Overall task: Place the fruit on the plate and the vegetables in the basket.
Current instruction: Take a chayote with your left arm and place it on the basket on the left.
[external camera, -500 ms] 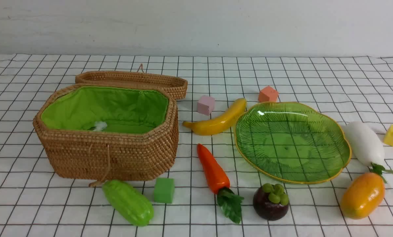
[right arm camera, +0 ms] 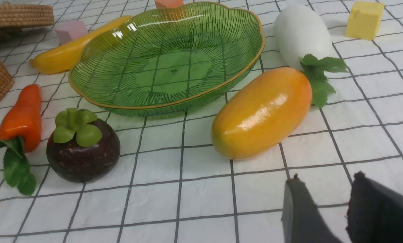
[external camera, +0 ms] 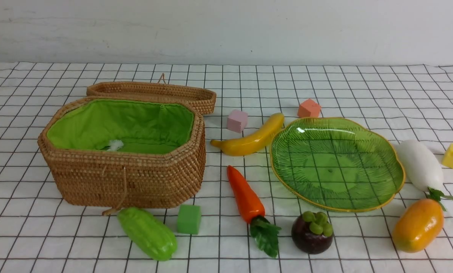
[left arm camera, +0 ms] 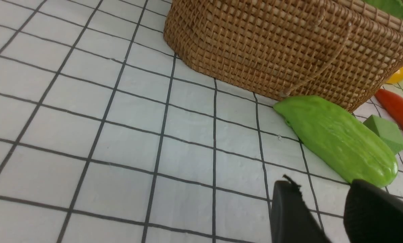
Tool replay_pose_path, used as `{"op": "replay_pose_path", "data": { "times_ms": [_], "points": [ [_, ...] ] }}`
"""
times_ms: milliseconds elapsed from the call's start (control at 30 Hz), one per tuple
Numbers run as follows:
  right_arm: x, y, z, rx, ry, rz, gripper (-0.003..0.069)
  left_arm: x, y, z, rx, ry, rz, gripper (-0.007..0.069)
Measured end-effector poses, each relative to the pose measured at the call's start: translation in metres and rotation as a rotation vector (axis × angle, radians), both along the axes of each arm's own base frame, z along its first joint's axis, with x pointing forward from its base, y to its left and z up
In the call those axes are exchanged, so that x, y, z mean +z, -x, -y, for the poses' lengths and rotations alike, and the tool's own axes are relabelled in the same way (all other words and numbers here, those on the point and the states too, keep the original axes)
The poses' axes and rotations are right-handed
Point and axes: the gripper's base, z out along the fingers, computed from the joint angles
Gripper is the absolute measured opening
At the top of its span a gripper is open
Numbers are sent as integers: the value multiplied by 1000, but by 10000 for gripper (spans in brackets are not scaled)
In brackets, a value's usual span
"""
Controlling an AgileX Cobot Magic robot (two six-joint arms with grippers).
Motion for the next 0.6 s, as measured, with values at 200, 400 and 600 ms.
{"op": "replay_pose_path", "data": {
  "times_ms": [200, 400, 600],
  "points": [
    [0, 0, 0, 0, 0, 0, 238, 2, -1, 0, 3, 3, 28, 238],
    [0, 0, 0, 0, 0, 0, 238, 20, -4, 1, 53, 299, 187, 238],
    [0, 0, 0, 0, 0, 0, 238, 42, -4, -5, 116, 668, 361, 213]
  ]
}}
